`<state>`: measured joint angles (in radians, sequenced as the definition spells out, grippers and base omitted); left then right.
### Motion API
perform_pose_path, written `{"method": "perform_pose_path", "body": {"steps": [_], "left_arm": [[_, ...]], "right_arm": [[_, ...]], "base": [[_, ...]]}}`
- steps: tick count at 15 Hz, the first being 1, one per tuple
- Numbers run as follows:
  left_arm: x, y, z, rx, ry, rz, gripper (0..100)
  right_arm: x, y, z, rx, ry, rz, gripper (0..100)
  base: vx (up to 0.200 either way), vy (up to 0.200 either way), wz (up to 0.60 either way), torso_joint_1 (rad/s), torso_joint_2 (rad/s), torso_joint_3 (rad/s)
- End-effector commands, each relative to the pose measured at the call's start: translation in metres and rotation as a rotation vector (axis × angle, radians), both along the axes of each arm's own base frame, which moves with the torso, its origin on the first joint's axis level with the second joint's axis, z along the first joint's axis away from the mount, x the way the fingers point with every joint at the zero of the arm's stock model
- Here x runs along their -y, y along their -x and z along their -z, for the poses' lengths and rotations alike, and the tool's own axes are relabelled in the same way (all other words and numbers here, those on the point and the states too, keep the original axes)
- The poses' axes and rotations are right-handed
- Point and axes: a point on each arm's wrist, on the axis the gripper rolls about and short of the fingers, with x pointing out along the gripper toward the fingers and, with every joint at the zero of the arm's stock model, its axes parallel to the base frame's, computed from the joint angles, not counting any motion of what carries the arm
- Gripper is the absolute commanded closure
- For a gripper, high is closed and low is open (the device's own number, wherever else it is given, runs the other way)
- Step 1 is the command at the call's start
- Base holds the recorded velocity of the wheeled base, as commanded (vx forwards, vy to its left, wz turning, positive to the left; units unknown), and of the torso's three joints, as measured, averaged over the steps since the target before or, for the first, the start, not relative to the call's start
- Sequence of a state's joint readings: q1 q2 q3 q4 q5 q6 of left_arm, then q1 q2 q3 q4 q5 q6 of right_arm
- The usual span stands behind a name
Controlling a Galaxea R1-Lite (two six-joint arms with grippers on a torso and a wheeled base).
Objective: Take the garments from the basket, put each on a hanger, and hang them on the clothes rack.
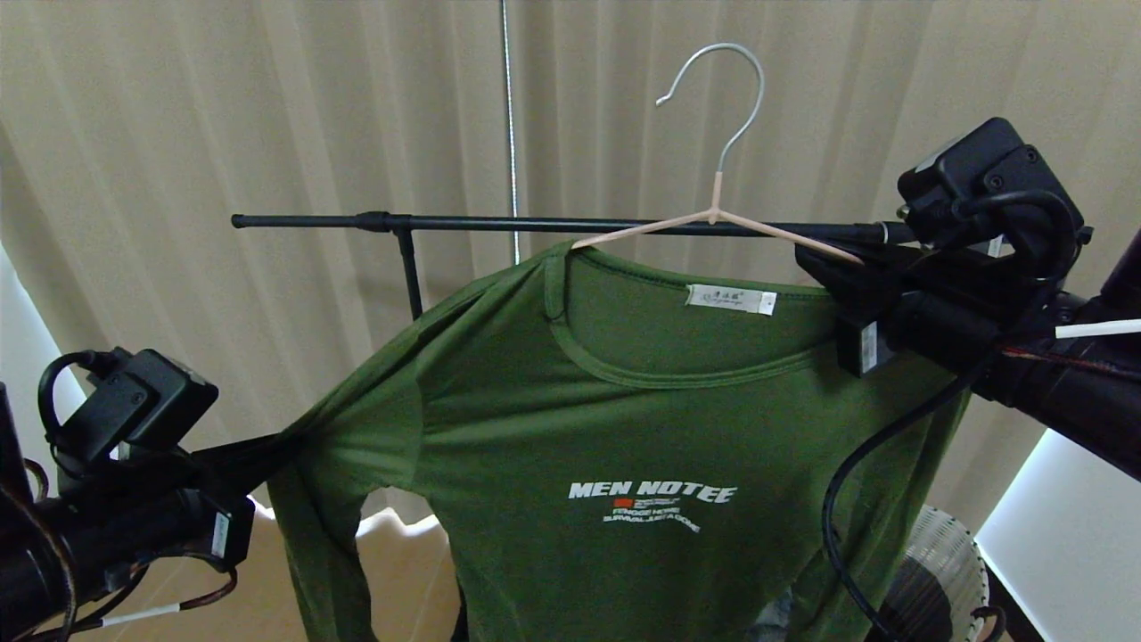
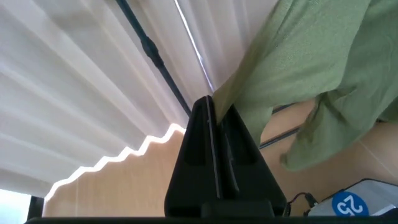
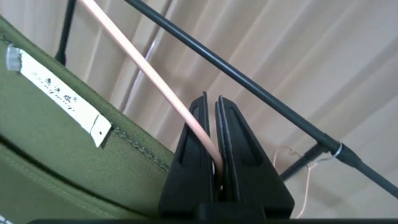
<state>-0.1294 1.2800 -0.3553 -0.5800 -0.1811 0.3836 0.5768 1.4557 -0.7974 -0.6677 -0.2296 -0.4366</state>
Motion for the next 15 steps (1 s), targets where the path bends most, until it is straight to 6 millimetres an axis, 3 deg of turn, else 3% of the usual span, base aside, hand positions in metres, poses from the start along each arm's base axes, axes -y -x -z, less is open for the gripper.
{"method": "perform_pose_path", "body": {"steps": [1,2,8,12,15], "left_arm": [[0.0,0.002,-0.002,0.01,0.001,0.002,100],[0.0,0.003,-0.003,0.016,0.002,0.002,0],[0.001,0.03,-0.024,0.148,0.049,0.074,0],[-0.001,0.038,-0.026,0.129,0.171,0.038,0],[-0.003,0.049,-0.013,0.1,0.173,0.03,0]], "right_arm": [[0.001,-0.001,0.001,-0.003,0.002,0.014,100],[0.001,-0.002,0.002,-0.005,0.004,0.024,100],[0.009,-0.004,0.015,-0.097,0.069,0.154,100],[0.017,-0.006,0.028,-0.148,0.111,0.256,100],[0.023,-0.004,0.039,-0.177,0.143,0.343,100]], "base": [[0.0,0.0,0.0,0.0,0.0,0.0],[0.0,0.0,0.0,0.0,0.0,0.0],[0.0,0.0,0.0,0.0,0.0,0.0],[0.0,0.0,0.0,0.0,0.0,0.0],[0.0,0.0,0.0,0.0,0.0,0.0]]}}
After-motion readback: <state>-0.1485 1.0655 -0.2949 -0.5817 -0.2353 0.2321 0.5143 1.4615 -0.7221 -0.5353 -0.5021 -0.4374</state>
